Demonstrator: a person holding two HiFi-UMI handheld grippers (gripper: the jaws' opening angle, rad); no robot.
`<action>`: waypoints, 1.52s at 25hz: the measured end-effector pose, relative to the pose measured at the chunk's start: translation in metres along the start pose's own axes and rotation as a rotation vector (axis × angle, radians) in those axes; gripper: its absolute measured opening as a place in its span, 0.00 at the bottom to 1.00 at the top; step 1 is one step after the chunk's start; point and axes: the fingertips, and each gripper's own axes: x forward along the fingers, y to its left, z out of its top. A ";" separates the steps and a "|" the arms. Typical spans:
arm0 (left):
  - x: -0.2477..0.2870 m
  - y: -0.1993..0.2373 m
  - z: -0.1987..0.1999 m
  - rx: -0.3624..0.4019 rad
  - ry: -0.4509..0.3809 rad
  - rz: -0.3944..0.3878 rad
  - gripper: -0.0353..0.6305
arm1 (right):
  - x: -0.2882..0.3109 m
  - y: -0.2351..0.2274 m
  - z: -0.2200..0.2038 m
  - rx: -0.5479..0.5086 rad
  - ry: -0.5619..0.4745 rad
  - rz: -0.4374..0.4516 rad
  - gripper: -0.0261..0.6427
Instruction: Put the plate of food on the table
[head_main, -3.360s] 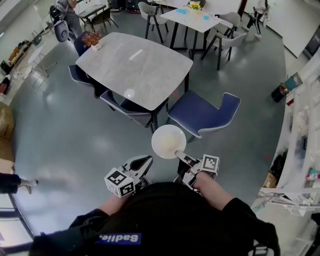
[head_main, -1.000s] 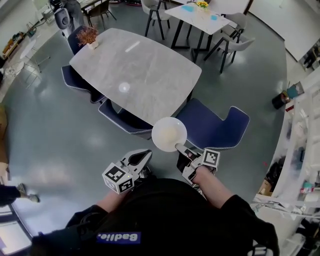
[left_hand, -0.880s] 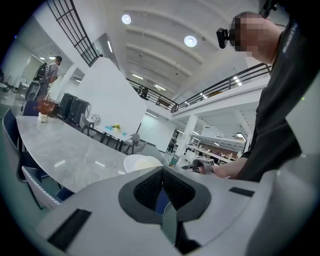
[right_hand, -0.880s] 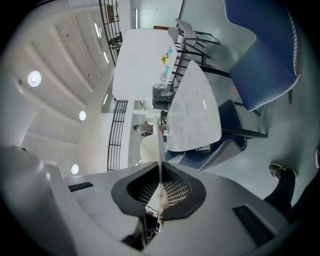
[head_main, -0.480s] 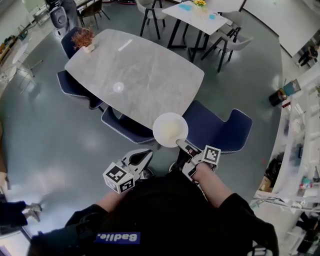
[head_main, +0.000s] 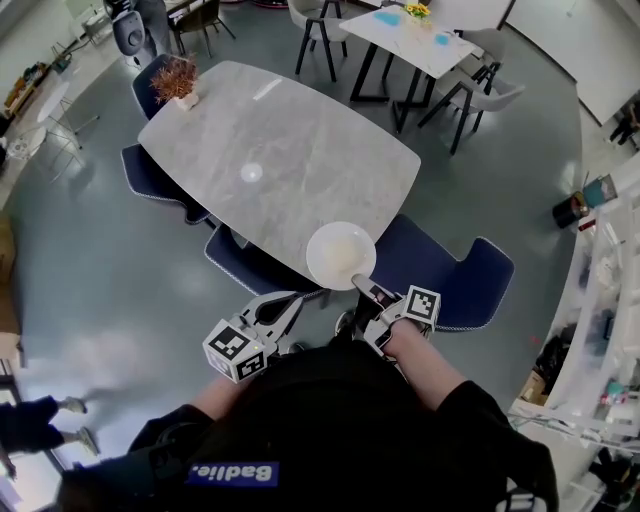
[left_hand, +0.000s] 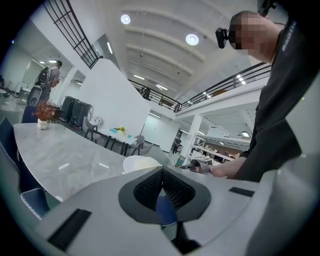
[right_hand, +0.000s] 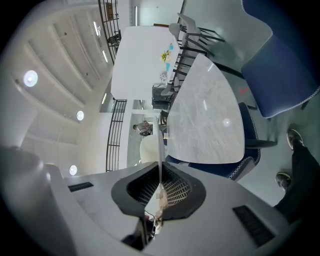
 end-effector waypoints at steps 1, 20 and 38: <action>0.006 0.002 0.003 -0.002 0.002 0.008 0.06 | 0.003 0.000 0.007 0.001 0.008 0.001 0.07; 0.065 0.037 0.021 -0.019 -0.005 0.199 0.06 | 0.070 -0.047 0.107 -0.014 0.156 -0.072 0.07; 0.059 0.081 0.035 -0.020 0.014 0.160 0.06 | 0.132 -0.085 0.128 -0.046 0.133 -0.175 0.07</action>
